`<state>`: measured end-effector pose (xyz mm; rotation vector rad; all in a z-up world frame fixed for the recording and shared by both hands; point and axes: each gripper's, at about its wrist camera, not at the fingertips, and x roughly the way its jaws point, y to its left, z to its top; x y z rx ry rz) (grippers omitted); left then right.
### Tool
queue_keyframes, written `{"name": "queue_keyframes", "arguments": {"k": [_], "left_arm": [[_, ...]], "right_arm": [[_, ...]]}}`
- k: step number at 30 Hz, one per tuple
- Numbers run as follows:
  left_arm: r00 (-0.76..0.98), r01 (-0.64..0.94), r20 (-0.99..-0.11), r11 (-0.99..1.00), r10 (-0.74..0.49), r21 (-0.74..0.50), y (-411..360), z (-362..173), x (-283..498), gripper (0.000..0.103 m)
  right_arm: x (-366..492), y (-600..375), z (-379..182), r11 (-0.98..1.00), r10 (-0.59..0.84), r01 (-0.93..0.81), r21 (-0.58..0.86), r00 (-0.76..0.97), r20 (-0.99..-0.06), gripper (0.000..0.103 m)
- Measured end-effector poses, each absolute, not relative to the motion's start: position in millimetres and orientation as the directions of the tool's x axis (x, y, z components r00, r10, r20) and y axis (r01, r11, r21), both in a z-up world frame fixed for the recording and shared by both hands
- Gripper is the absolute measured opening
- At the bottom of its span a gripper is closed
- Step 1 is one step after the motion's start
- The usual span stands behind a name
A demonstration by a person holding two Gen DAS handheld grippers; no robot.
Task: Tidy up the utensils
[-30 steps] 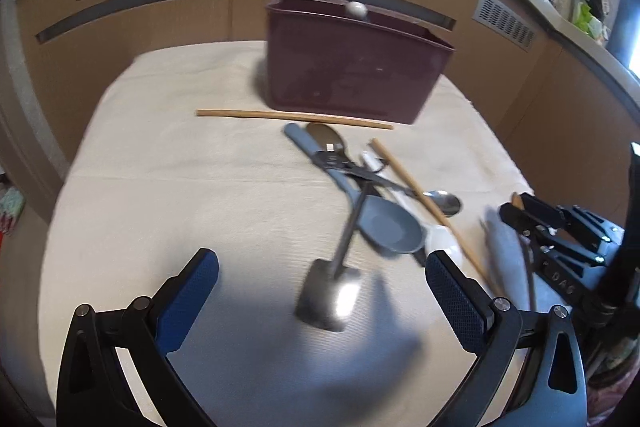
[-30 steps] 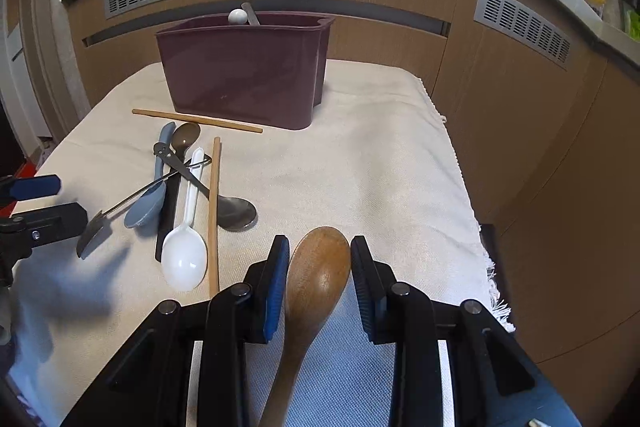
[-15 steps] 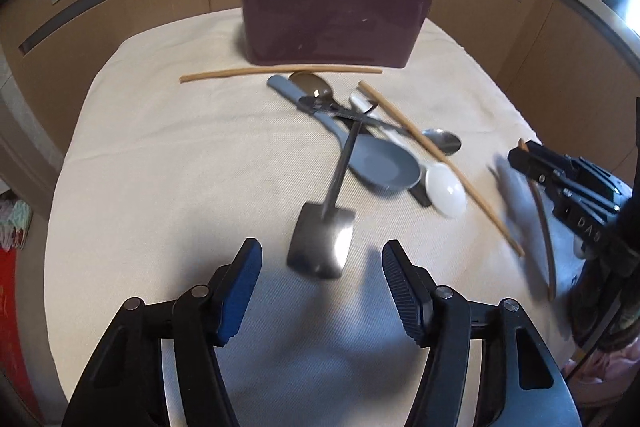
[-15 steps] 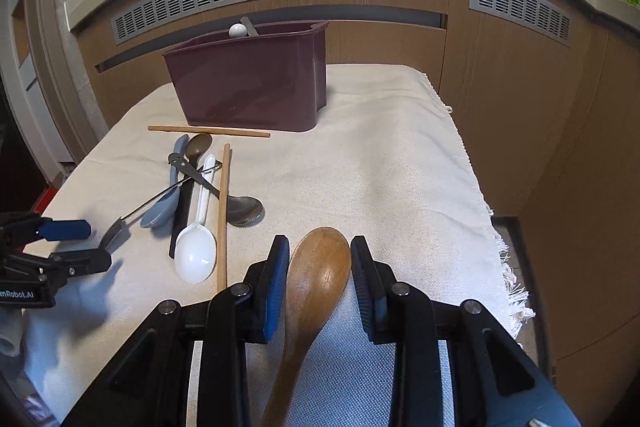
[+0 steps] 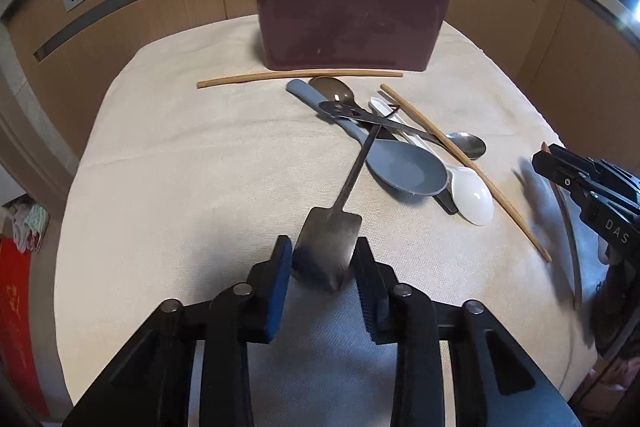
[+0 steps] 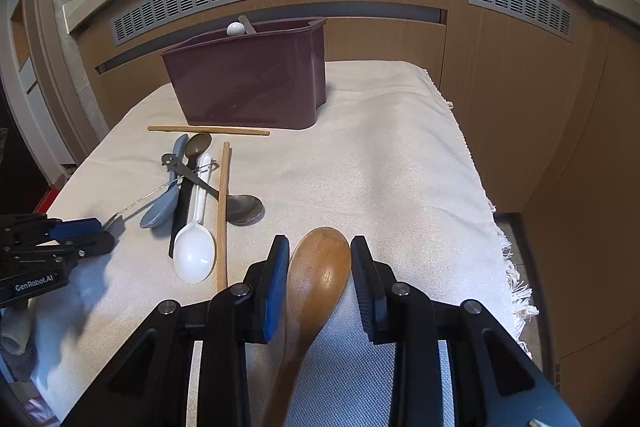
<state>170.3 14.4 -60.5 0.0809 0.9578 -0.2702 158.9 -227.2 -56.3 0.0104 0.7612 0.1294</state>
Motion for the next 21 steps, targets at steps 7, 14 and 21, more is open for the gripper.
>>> {"name": "queue_keyframes", "arguments": {"k": [7,14,21], "left_arm": [[0.614,0.192,-0.773,0.98,-0.162,-0.053,39,-36,161,0.024],[0.602,0.217,-0.768,0.97,-0.218,-0.105,35,-26,166,0.036],[0.488,0.272,-0.796,0.929,-0.359,-0.252,-19,-40,175,0.067]], "right_arm": [[157,-224,-56,0.993,0.106,-0.107,0.04,0.72,-0.686,0.03],[158,-224,-56,0.994,0.102,-0.105,0.037,0.719,-0.688,0.03],[157,-226,-56,0.994,0.107,-0.101,0.049,0.723,-0.683,0.03]]}}
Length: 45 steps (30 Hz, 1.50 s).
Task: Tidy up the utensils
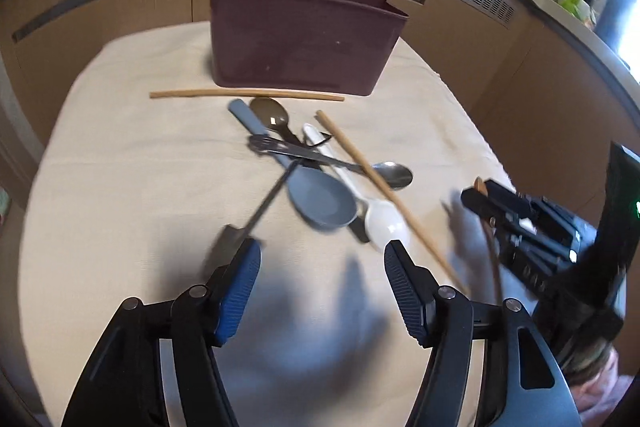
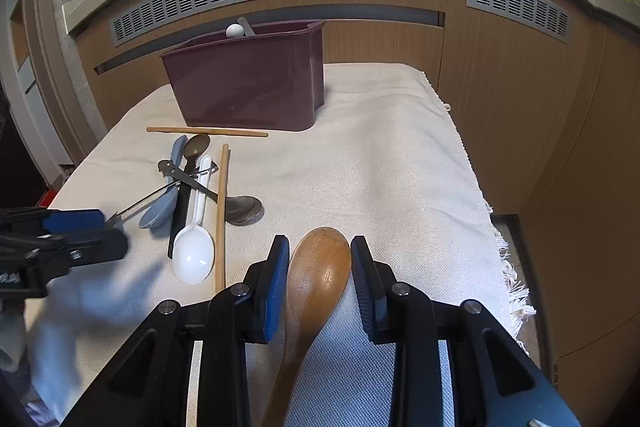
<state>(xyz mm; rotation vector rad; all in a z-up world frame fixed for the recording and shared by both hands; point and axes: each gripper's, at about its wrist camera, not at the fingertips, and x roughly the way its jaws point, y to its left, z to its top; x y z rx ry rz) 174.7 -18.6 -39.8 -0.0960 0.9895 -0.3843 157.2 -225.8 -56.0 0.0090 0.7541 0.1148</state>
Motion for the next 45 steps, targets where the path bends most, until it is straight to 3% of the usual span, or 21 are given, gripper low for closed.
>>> {"name": "queue_keyframes", "arguments": {"k": [6,11,16,31,45], "left_arm": [[0.526,0.137,-0.791,0.949,-0.312,-0.283,-37,-50,197,0.067],[0.568,0.102,-0.787,0.969,-0.241,-0.223,-50,-56,202,0.065],[0.579,0.112,-0.784,0.974,-0.224,-0.196,-48,-60,200,0.041],[0.731,0.097,-0.655,0.979,-0.193,-0.181,15,-11,155,0.036],[0.814,0.137,-0.54,0.974,-0.213,-0.179,43,34,108,0.035]], "right_arm": [[153,-235,-53,0.992,0.122,-0.077,0.096,0.74,-0.662,0.03],[154,-238,-54,0.99,0.137,-0.078,0.118,0.741,-0.657,0.03],[155,-238,-55,0.989,0.144,-0.083,0.123,0.737,-0.661,0.03],[154,-224,-47,0.994,0.106,-0.094,0.055,0.721,-0.684,0.03],[122,-203,13,0.985,0.13,-0.17,-0.012,0.794,-0.594,0.029]]}}
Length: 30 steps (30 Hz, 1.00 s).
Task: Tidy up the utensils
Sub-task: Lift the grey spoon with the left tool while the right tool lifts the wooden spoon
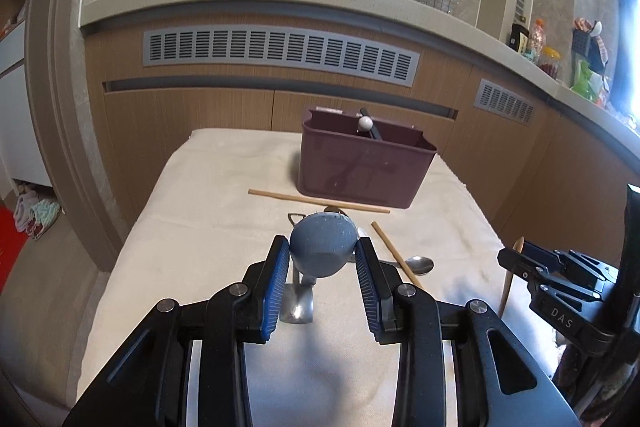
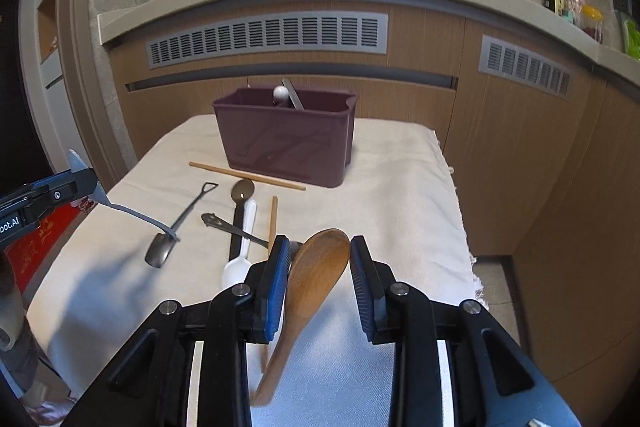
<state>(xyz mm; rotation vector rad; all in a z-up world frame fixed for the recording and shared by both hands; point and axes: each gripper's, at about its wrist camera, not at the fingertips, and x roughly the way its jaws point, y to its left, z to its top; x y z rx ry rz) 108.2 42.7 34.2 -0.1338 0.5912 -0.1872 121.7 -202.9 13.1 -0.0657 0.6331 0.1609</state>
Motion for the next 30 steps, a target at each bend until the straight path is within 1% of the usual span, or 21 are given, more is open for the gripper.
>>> {"name": "queue_keyframes", "arguments": {"k": [2,3,5,8,12,16,24,28,30], "left_arm": [[0.82,0.145,-0.529,0.973,-0.218,-0.178,43,40,104,0.035],[0.823,0.149,-0.523,0.973,-0.221,-0.177,43,44,102,0.035],[0.829,0.158,-0.512,0.972,-0.227,-0.177,44,50,98,0.035],[0.835,0.175,-0.495,0.969,-0.239,-0.173,43,61,93,0.035],[0.844,0.19,-0.477,0.968,-0.246,-0.163,42,73,89,0.035],[0.841,0.193,-0.478,0.966,-0.253,-0.172,43,76,88,0.035],[0.842,0.198,-0.473,0.965,-0.258,-0.172,43,79,85,0.035],[0.833,0.192,-0.49,0.965,-0.257,-0.179,46,79,85,0.035],[0.814,0.19,-0.519,0.964,-0.26,-0.185,54,76,86,0.035]], "right_arm": [[119,-203,19,0.985,0.133,-0.173,-0.014,0.8,-0.585,0.028],[118,-202,21,0.984,0.135,-0.176,-0.014,0.802,-0.582,0.025],[115,-202,28,0.983,0.141,-0.183,-0.015,0.806,-0.575,0.023],[113,-201,37,0.98,0.153,-0.196,-0.016,0.813,-0.562,0.01],[113,-202,45,0.976,0.174,-0.216,-0.01,0.813,-0.555,0.007],[117,-213,47,0.97,0.23,-0.232,0.071,0.786,-0.573,0.007],[112,-221,58,0.967,0.246,-0.238,0.088,0.791,-0.561,0.006],[108,-219,67,0.968,0.242,-0.242,0.072,0.804,-0.543,0.006],[106,-216,72,0.967,0.242,-0.247,0.063,0.812,-0.532,0.006]]}}
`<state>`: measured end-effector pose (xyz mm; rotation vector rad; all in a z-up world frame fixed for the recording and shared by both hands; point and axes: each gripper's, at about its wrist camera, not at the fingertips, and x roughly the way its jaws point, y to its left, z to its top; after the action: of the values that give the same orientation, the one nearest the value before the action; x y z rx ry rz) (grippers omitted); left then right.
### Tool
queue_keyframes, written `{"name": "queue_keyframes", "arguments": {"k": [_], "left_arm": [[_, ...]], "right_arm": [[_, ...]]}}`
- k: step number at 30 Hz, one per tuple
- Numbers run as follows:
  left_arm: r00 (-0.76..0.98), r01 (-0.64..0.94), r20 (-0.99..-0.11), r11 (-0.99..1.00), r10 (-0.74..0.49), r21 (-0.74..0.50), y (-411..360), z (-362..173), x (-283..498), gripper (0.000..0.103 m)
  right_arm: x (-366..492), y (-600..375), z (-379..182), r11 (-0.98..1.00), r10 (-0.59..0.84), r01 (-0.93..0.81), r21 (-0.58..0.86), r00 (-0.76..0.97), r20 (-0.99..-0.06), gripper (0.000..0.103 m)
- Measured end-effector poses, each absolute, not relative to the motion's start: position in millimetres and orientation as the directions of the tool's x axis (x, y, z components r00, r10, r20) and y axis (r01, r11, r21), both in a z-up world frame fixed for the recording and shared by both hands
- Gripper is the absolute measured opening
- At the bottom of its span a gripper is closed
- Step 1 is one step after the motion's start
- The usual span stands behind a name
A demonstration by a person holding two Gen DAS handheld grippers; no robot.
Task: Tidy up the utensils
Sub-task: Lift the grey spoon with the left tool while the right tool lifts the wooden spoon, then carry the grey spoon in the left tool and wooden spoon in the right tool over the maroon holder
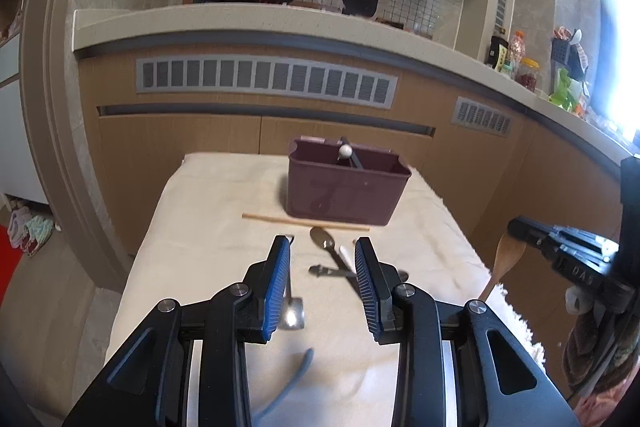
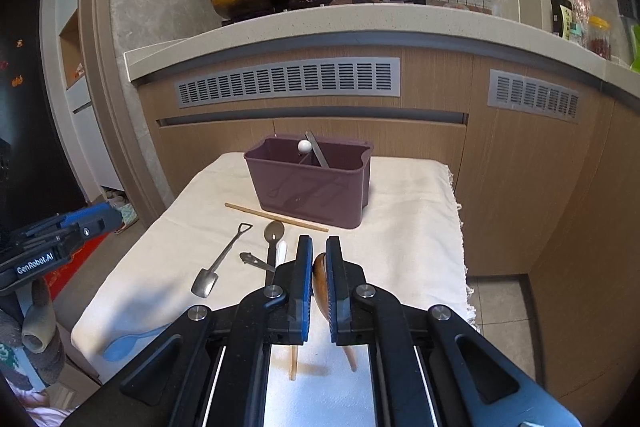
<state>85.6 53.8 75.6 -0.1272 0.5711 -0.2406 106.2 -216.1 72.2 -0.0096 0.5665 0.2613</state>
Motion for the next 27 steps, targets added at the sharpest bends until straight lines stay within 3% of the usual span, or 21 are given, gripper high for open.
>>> {"name": "queue_keyframes", "arguments": {"k": [8,16,20,23,27], "left_arm": [[0.633,0.328,-0.716,0.94,-0.296,-0.099,59,22,81,0.041],[0.449,0.489,-0.874,0.87,-0.188,0.064,19,-29,115,0.04],[0.338,0.547,-0.933,0.832,-0.121,0.091,7,-50,134,0.03],[0.266,0.543,-0.956,0.839,-0.122,0.044,9,-55,143,0.028],[0.277,0.487,-0.953,0.873,-0.121,0.031,18,-52,142,0.014]], "right_arm": [[106,-208,79,0.959,0.266,-0.276,0.06,0.809,-0.524,0.006],[109,-205,71,0.957,0.268,-0.282,0.061,0.793,-0.547,0.006],[111,-206,68,0.959,0.262,-0.276,0.059,0.789,-0.555,0.006],[113,-205,66,0.96,0.259,-0.275,0.058,0.786,-0.561,0.006],[114,-206,67,0.96,0.262,-0.274,0.065,0.785,-0.561,0.006]]}}
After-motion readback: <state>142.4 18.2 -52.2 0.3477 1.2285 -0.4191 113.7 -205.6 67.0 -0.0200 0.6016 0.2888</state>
